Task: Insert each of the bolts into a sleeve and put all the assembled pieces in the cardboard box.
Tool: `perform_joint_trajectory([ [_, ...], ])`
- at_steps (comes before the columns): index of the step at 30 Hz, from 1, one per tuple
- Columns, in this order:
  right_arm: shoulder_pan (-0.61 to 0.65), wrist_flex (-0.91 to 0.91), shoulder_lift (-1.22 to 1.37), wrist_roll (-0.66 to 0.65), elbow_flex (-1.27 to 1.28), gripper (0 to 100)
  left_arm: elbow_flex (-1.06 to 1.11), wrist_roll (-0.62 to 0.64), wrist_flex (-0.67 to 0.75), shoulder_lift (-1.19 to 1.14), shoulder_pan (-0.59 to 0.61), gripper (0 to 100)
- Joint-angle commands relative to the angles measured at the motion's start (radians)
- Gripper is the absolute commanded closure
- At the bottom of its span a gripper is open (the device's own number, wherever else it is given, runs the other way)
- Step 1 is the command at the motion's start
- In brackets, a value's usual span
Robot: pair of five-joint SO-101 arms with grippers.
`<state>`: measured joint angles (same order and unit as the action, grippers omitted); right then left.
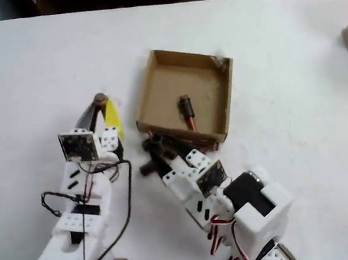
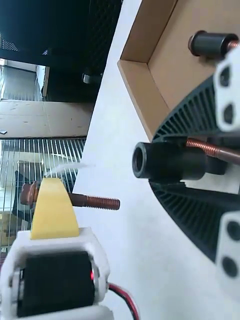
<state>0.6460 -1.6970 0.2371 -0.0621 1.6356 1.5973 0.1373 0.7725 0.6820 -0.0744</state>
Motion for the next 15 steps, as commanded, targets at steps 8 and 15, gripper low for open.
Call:
perform_joint_trajectory([
  [8, -0.008, 0.012, -0.001, 0.006, -0.020, 98.2, -0.048, 0.012, 0.049, 0.042, -0.059, 98],
  [15, -0.015, 0.030, -0.001, 0.006, -0.044, 98.2, -0.017, 0.012, 0.044, 0.136, -0.127, 98],
])
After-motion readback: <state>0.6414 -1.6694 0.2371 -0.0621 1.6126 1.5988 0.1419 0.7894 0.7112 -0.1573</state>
